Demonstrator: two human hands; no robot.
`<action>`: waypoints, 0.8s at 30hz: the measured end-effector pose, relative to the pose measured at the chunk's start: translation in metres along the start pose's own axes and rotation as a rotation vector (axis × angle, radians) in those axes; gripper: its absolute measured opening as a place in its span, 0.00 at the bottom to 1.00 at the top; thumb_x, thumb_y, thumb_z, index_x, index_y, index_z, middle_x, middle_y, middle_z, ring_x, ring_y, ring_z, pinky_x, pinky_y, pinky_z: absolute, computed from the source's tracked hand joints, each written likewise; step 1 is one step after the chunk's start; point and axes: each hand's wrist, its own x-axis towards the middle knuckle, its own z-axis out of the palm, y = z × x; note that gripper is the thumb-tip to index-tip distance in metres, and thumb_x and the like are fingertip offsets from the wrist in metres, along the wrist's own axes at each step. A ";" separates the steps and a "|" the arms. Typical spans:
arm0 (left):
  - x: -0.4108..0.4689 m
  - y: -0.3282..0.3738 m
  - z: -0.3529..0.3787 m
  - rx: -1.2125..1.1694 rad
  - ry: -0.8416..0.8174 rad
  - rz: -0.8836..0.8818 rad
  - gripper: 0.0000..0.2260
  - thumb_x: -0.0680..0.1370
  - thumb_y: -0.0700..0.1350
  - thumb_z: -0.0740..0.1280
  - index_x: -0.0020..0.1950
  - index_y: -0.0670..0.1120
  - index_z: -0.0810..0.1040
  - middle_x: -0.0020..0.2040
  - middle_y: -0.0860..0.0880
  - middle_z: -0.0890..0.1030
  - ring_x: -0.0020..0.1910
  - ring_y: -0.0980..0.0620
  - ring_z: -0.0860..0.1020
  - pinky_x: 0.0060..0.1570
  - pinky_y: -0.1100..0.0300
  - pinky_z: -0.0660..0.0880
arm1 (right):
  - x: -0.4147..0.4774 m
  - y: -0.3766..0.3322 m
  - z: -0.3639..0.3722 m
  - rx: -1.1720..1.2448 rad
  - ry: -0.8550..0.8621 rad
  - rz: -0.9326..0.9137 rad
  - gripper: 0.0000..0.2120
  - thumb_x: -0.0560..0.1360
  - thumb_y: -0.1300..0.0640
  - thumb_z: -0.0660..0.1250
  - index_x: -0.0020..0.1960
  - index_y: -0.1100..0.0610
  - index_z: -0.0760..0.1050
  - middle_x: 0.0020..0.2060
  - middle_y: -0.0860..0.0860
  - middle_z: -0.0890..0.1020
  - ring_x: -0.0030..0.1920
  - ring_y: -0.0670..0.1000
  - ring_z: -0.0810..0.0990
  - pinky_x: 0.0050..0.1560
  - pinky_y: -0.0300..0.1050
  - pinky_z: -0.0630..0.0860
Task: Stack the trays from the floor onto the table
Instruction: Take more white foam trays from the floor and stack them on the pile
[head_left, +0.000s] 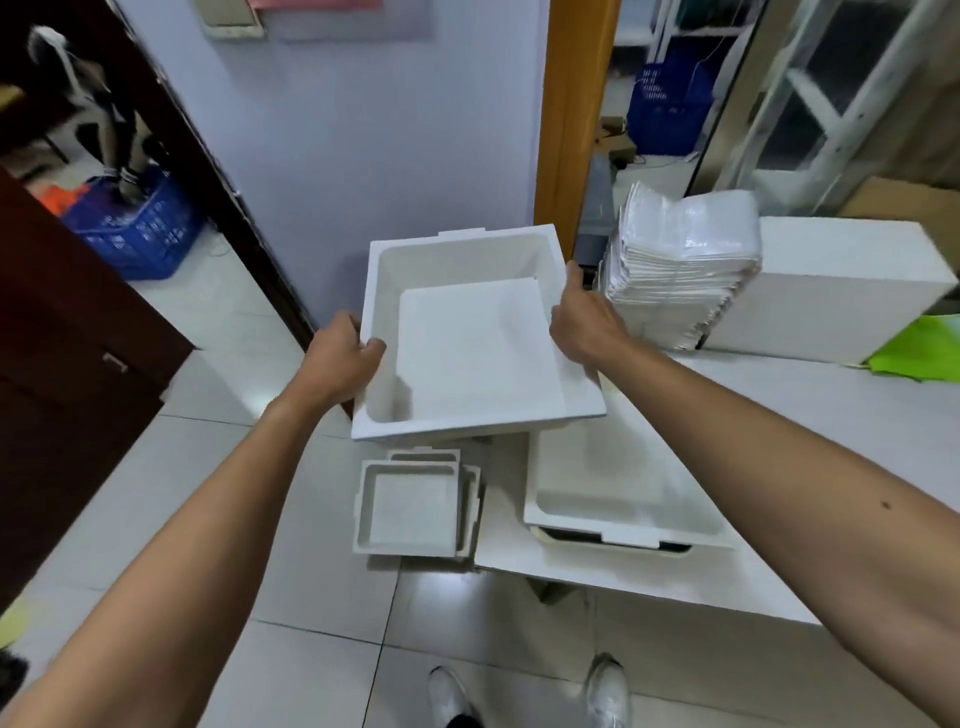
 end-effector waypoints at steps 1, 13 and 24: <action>-0.002 0.010 0.001 -0.013 -0.012 0.013 0.08 0.77 0.45 0.64 0.51 0.41 0.72 0.41 0.48 0.77 0.41 0.46 0.75 0.35 0.56 0.68 | -0.002 0.008 -0.008 0.004 0.007 0.007 0.32 0.79 0.63 0.58 0.79 0.56 0.49 0.56 0.61 0.80 0.53 0.64 0.79 0.47 0.54 0.75; -0.030 0.103 0.034 -0.051 -0.150 0.133 0.09 0.78 0.44 0.68 0.51 0.43 0.70 0.41 0.50 0.74 0.36 0.54 0.73 0.31 0.59 0.66 | -0.057 0.097 -0.083 0.107 0.054 0.114 0.35 0.81 0.61 0.55 0.81 0.50 0.41 0.54 0.61 0.78 0.46 0.60 0.77 0.40 0.50 0.75; -0.074 0.119 0.061 -0.326 -0.152 0.119 0.10 0.78 0.46 0.69 0.51 0.43 0.70 0.45 0.47 0.78 0.40 0.50 0.78 0.34 0.58 0.75 | -0.072 0.139 -0.095 0.076 0.058 0.195 0.20 0.82 0.54 0.57 0.70 0.63 0.62 0.62 0.64 0.77 0.59 0.65 0.77 0.53 0.52 0.73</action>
